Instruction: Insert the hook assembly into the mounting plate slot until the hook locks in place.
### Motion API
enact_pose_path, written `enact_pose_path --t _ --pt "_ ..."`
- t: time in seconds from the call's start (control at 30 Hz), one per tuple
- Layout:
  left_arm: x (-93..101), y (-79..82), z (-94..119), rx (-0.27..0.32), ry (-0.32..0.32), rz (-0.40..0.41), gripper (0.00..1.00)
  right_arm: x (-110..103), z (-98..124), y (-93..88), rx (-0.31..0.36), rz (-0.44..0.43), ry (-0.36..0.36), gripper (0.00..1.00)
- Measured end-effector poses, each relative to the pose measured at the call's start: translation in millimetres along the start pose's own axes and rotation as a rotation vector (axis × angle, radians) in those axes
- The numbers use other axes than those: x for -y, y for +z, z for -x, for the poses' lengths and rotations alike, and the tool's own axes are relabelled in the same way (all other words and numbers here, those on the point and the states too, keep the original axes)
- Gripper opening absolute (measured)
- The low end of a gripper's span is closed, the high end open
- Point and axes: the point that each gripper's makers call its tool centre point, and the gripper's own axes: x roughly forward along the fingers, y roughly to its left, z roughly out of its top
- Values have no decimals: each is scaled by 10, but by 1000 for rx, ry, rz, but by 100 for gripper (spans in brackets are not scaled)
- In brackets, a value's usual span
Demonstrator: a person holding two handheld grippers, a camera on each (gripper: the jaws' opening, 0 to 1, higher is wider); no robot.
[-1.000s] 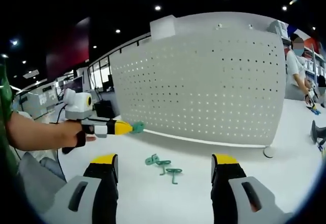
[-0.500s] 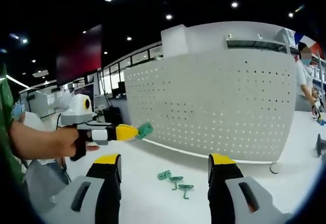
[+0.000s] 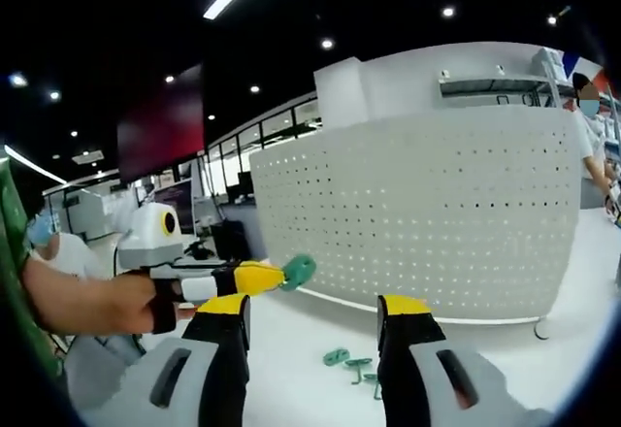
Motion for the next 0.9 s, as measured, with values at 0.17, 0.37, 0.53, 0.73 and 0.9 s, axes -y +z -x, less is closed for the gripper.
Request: enact_pose_path --t 0.17,0.37,0.53,0.73,0.9 --pt "110 23 -13 16 -20 17 2 -38 -38 8 -6 -12 4 43" --pt "214 27 -12 29 -42 49 2 -65 -56 18 -6 -22 8 37" --pt "286 13 -22 33 -57 67 2 -64 -58 32 1 -43 8 30" --pt "349 16 -37 39 -70 76 2 -62 -56 13 1 -83 6 24" --pt "410 22 -49 53 -77 84 2 -41 -60 -14 -1 -139 6 18"
